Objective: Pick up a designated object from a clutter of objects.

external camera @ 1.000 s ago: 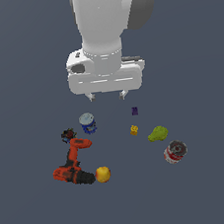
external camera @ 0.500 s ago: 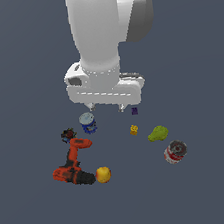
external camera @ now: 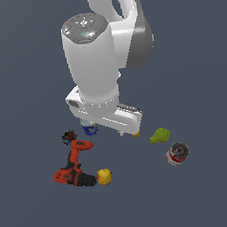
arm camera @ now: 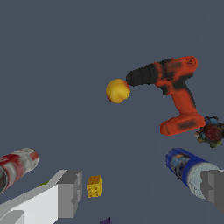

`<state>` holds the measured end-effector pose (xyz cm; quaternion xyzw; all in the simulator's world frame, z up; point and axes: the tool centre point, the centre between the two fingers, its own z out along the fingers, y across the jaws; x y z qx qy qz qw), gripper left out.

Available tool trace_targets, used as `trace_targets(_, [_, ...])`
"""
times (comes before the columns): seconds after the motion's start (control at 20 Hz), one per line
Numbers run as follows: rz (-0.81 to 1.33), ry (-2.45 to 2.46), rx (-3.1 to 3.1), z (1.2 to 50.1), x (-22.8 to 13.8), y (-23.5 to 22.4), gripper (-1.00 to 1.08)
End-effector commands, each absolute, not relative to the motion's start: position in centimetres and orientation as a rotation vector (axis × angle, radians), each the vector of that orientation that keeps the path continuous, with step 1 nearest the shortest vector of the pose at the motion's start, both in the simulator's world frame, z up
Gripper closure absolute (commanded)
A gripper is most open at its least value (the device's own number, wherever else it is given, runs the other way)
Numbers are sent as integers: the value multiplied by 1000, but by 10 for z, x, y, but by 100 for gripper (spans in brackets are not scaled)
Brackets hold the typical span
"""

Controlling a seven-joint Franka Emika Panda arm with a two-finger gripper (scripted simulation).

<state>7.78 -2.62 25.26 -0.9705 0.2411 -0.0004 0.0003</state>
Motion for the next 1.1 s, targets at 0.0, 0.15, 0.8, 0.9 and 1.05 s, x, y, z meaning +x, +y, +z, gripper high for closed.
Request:
trace_targets(0.0, [0, 873, -3014, 241, 88, -29, -92])
trace_targets(0.15, [2, 1008, -2970, 226, 100, -34, -92])
trace_targets(0.8, [7, 1559, -2720, 155, 144, -52, -92])
trace_targets(0.9, [6, 1638, -2674, 143, 149, -55, -92])
trace_targets(1.05, [5, 1742, -2609, 127, 156, -59, -92])
